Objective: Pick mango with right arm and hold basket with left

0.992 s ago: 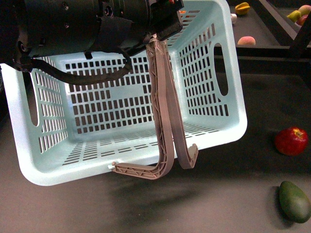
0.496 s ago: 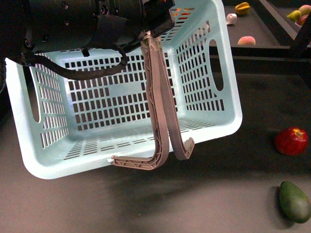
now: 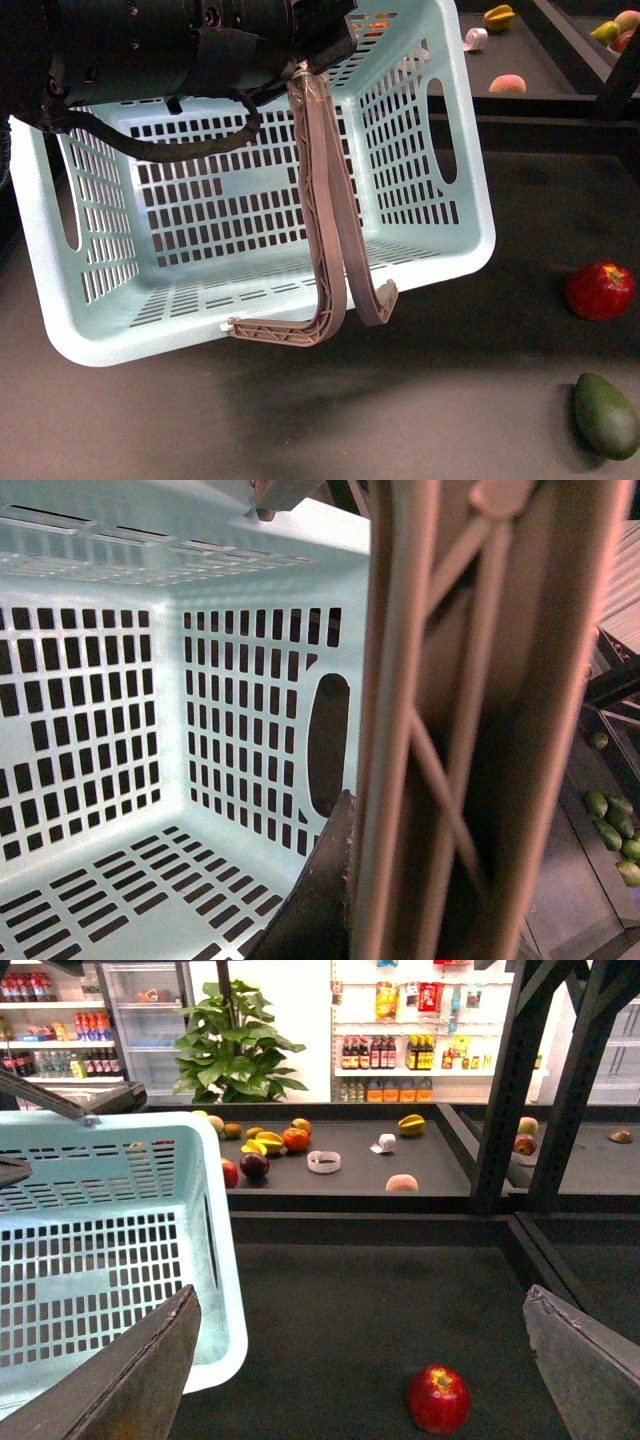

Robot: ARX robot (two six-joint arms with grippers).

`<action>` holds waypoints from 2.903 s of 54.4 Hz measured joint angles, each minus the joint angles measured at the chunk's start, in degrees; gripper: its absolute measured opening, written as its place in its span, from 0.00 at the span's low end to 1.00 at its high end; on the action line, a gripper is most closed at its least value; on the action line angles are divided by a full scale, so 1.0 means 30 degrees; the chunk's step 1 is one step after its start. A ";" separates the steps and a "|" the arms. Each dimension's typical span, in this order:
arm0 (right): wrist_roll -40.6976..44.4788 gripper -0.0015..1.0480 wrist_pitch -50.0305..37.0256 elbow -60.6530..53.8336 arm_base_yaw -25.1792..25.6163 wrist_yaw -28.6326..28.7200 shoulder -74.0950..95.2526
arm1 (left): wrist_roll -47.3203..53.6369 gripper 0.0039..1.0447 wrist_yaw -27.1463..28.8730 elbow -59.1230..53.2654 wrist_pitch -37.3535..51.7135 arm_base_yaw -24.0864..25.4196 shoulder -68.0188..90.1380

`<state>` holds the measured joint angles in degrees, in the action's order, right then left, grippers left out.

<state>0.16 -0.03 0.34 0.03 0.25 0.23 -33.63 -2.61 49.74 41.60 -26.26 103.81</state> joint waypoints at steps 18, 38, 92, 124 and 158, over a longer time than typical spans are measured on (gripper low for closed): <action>0.0007 0.92 0.0000 0.0000 0.0000 0.0000 0.0000 | -0.0007 0.05 -0.0022 0.0000 0.0007 0.0000 0.0000; -0.2215 0.92 -0.9952 0.2535 0.4568 0.1428 1.6728 | 0.0007 0.05 -0.0015 0.0000 0.0007 0.0000 0.0000; -0.5967 0.92 -2.0611 1.4243 0.8859 -0.0095 4.9178 | 0.0007 0.05 -0.0015 0.0000 0.0007 0.0000 0.0000; -0.6200 0.92 -1.7748 1.8302 0.9508 -0.0882 5.1881 | 0.0007 0.05 -0.0022 0.0000 0.0007 0.0000 0.0000; -0.6047 0.92 -1.5781 1.9577 0.9296 -0.1931 5.2610 | 0.0007 0.05 -0.0036 0.0000 0.0007 0.0000 0.0000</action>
<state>-17.98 -47.37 59.07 27.92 -5.54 158.06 -33.61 -2.72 49.74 41.63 -26.26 103.81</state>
